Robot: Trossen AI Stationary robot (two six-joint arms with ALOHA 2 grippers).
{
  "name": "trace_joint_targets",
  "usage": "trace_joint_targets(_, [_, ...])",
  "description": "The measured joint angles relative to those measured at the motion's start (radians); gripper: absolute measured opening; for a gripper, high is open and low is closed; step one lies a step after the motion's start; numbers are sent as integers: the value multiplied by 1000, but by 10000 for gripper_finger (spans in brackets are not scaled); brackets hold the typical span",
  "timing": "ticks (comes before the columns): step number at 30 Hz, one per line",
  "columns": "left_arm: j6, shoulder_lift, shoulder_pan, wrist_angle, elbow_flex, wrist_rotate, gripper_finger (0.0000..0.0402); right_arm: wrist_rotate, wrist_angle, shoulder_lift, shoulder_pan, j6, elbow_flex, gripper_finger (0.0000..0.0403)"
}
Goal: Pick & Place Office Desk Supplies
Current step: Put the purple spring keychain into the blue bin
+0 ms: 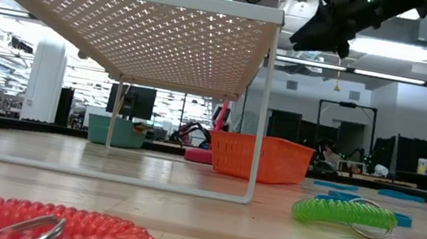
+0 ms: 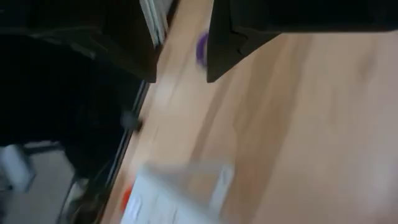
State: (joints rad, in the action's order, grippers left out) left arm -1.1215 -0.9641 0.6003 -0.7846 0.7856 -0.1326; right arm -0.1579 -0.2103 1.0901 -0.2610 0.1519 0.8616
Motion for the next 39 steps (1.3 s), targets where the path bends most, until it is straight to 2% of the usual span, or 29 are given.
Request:
trace_joint_targets(7, [-269, -166, 187, 11, 0, 28, 135, -27, 11, -14, 28, -22, 0, 141])
trace_joint_targets(11, [-426, -272, 277, 74, 0, 30, 135, -27, 13, -22, 46, -27, 0, 141])
trace_joint_targets(15, [-588, -372, 329, 163, 0, 31, 135, -27, 24, -28, 58, -29, 0, 141])
trace_joint_targets(19, [-666, -463, 359, 265, 0, 36, 135, -27, 33, -31, 59, -29, 0, 141])
trace_joint_targets(25, [-669, -555, 374, 315, 0, 37, 135, -27, 33, -31, 60, -13, 0, 141])
trace_joint_targets(32, [-659, -563, 376, 305, 0, 140, 135, -45, 32, -31, 89, 6, 0, 141])
trace_joint_targets(39, [-674, -568, 377, 333, 0, 133, 135, -100, 32, -31, 121, 10, 0, 141])
